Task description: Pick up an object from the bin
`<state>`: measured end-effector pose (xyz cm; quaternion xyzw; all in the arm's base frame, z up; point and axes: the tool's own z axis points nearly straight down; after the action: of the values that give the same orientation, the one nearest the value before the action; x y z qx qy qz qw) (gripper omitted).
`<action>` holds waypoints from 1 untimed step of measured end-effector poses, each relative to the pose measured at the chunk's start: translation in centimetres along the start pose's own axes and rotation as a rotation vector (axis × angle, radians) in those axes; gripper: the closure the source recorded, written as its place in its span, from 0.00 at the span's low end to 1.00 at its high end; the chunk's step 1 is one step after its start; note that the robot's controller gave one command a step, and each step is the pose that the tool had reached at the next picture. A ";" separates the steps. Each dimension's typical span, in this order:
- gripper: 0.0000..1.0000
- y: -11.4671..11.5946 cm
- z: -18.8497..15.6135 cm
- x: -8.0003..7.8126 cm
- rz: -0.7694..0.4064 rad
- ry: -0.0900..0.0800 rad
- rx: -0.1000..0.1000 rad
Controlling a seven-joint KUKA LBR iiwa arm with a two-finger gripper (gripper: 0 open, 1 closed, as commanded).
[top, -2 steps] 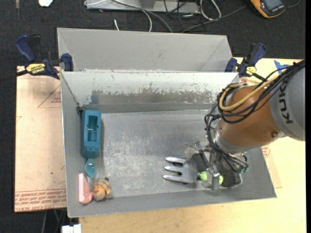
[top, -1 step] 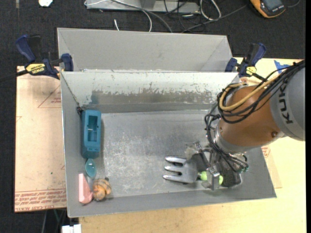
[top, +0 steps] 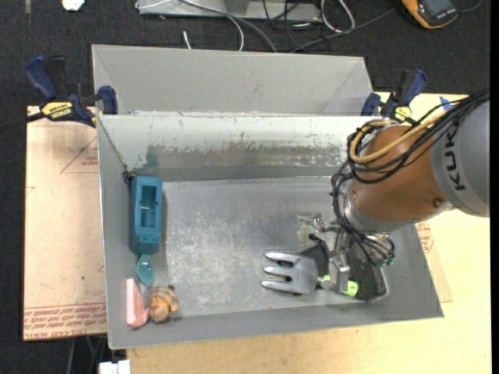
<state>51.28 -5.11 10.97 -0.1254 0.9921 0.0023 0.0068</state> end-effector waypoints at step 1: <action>0.00 -4.0 1.9 -1.4 -0.052 -0.004 0.001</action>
Offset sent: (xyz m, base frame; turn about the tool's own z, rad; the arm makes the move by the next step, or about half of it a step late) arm 0.0223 -0.0181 -0.0397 0.0779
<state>53.70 -8.63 9.06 -0.1510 0.9885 0.0017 0.0088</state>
